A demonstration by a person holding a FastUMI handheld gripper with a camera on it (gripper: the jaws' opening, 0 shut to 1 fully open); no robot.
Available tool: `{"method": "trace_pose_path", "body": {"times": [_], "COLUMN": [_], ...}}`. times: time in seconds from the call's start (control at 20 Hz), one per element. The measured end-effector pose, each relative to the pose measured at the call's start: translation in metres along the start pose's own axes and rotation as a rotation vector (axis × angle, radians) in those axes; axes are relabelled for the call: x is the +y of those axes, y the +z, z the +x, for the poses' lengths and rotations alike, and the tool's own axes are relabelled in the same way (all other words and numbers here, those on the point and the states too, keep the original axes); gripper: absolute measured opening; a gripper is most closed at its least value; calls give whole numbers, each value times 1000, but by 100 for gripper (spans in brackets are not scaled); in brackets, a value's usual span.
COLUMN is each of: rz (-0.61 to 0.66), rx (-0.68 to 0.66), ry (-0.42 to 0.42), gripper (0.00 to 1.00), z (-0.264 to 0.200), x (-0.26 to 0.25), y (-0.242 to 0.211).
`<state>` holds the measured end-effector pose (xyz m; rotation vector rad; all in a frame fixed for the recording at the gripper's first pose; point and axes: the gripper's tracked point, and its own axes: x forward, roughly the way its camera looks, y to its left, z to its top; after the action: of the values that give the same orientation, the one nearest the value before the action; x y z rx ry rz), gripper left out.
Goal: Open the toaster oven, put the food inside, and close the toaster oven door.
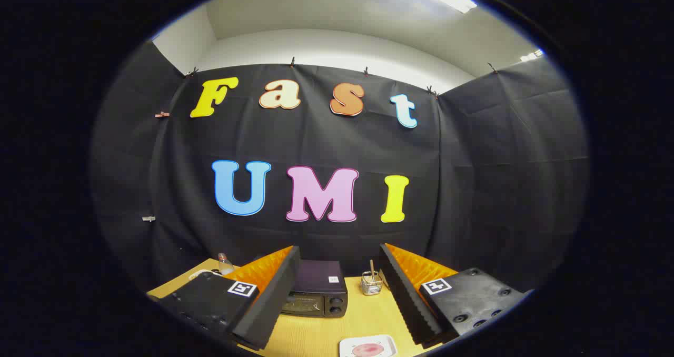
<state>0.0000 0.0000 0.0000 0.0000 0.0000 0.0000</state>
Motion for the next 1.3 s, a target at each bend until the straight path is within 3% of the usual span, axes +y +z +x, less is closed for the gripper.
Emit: {"method": "trace_pose_path", "body": {"times": [0.45, 1.3], "rz": [-14, -10], "rx": [37, 48], "ry": [34, -4], "gripper": [97, 98], "z": [1, -6], "x": [7, -3], "y": [-16, -16]}}
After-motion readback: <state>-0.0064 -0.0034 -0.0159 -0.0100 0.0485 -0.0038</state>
